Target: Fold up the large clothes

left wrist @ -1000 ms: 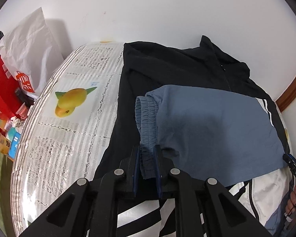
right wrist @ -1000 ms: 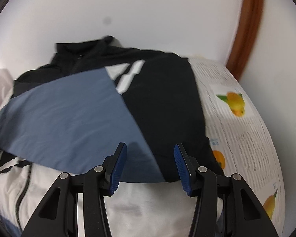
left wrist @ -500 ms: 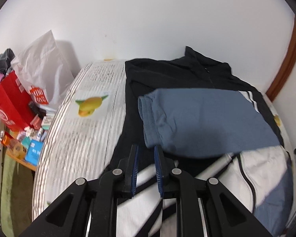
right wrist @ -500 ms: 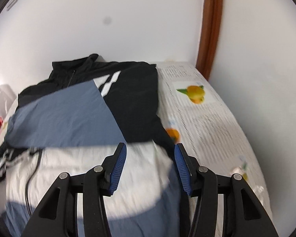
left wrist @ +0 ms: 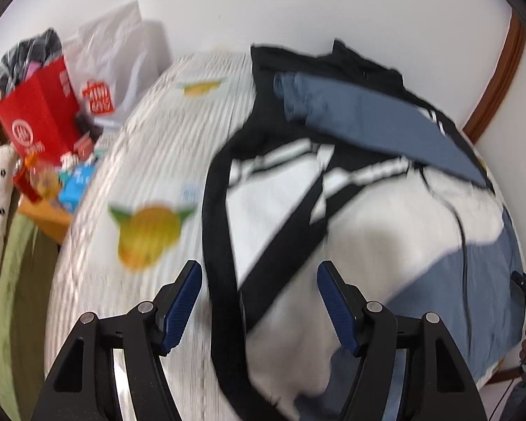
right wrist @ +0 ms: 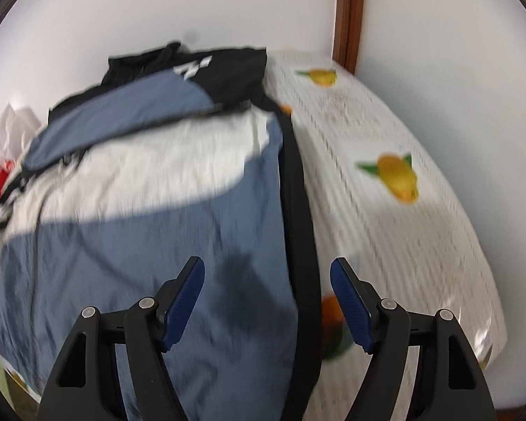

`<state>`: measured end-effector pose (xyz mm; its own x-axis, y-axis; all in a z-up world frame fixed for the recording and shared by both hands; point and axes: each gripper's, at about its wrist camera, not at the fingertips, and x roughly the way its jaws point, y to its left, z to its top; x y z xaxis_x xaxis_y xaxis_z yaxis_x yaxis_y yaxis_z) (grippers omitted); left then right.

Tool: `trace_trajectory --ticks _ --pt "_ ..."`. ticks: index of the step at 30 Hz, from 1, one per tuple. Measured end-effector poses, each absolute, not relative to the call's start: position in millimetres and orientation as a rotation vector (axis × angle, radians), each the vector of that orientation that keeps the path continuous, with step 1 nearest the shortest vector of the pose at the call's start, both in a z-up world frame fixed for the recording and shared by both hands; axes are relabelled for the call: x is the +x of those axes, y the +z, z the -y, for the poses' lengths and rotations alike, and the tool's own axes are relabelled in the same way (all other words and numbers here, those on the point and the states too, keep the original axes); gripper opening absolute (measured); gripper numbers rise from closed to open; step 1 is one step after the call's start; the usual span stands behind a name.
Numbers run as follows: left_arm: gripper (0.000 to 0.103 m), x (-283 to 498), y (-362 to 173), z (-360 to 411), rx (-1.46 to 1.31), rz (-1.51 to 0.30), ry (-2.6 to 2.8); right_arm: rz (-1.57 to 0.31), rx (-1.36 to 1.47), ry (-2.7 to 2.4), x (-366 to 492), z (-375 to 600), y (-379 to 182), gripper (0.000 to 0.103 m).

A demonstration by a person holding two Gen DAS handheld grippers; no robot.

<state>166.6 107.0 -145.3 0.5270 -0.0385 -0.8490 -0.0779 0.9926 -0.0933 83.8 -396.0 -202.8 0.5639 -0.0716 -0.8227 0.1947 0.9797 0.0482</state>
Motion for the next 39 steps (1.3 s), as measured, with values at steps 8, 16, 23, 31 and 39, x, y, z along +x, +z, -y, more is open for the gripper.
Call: trace_trajectory --ticks 8,16,23,31,39 --pt "0.066 130 -167 -101 -0.111 -1.03 0.015 -0.932 0.164 -0.219 59 393 -223 0.065" --pt "0.066 111 -171 -81 -0.049 -0.988 0.015 -0.887 0.145 -0.217 45 384 -222 0.035" --pt "0.028 100 -167 -77 -0.059 -0.972 0.008 -0.882 0.134 -0.187 39 373 -217 0.006" --pt "0.012 81 -138 -86 -0.104 -0.882 -0.03 -0.801 0.146 -0.11 16 370 -177 0.004" --pt "0.01 72 -72 -101 -0.171 -0.702 -0.08 -0.627 0.217 -0.043 2 376 -112 0.004"
